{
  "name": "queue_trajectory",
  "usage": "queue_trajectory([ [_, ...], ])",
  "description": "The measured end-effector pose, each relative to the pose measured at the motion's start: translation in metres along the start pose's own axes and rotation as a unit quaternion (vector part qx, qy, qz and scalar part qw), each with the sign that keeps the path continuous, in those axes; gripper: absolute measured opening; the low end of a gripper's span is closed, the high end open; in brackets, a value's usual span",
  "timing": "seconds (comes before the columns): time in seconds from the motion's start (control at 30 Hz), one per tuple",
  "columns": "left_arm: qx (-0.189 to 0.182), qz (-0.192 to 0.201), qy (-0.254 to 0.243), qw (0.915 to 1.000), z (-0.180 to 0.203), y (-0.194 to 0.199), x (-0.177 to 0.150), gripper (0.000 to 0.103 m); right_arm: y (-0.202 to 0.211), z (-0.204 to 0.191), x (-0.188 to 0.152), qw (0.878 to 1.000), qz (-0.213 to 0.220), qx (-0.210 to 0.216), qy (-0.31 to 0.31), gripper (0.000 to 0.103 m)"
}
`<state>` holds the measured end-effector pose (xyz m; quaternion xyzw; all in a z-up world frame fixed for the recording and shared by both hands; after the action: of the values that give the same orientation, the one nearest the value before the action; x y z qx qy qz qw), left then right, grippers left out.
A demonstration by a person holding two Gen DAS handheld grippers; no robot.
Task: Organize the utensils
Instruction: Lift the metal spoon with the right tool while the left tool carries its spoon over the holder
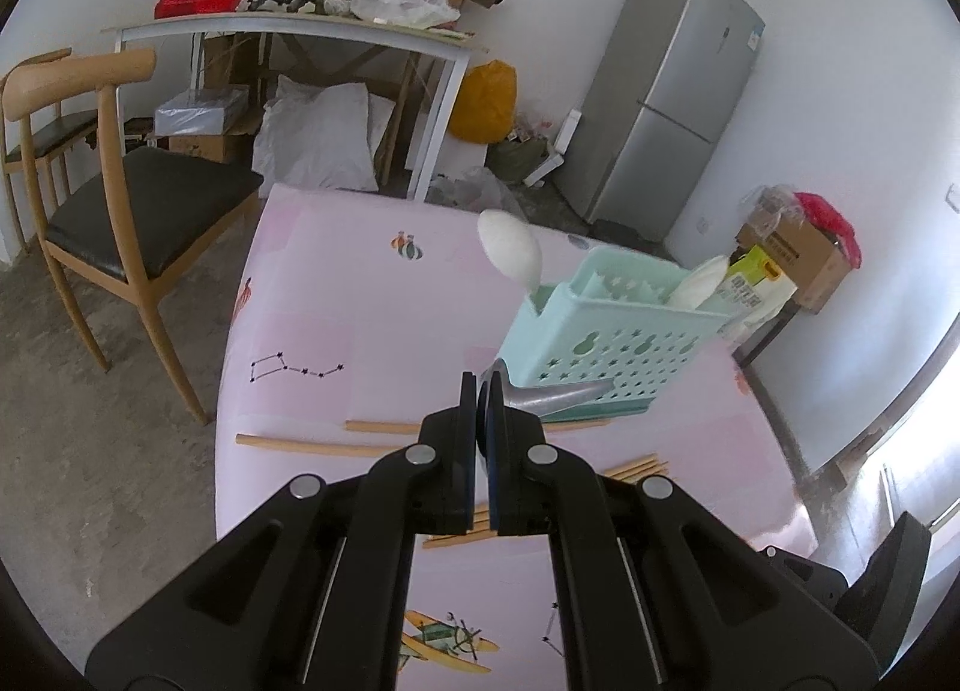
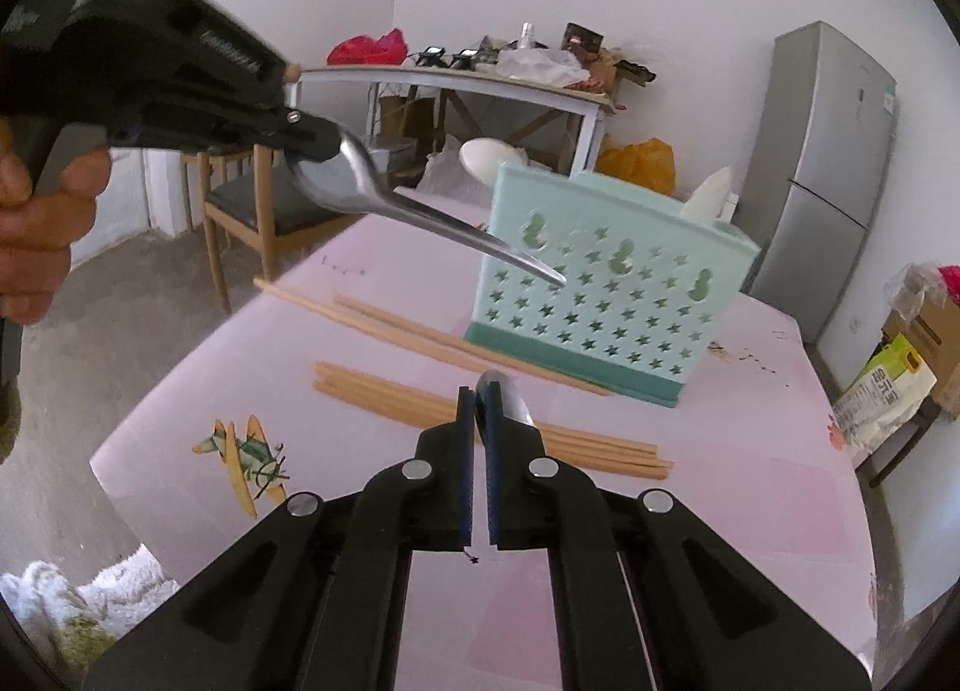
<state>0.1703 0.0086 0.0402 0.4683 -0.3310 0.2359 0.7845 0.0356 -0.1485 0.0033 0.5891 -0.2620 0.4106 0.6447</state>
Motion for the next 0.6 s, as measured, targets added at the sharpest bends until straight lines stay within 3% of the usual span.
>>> queue_trajectory([
  [0.3, -0.016, 0.053, -0.033, 0.998, 0.025, 0.034, 0.034, 0.001, 0.027, 0.043, 0.02, 0.997, 0.014, 0.016, -0.075, 0.002],
  [0.6, 0.019, 0.078, -0.095, 0.9923, 0.044, 0.031, 0.065, 0.001, 0.043, 0.082, 0.04, 0.989, 0.037, 0.035, -0.136, 0.002],
])
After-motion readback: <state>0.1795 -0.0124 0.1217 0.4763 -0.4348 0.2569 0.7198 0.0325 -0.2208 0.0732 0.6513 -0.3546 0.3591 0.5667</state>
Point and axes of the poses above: each gripper's, at about its wrist camera, not at the fingertips, and y roughly against the way its jaws point, z to its right, x to its top, the point moved 4 cm from there along -y, roughly the way its jaws point, and after that the axes turned 2 degrees about y, right-handed, at the moved point
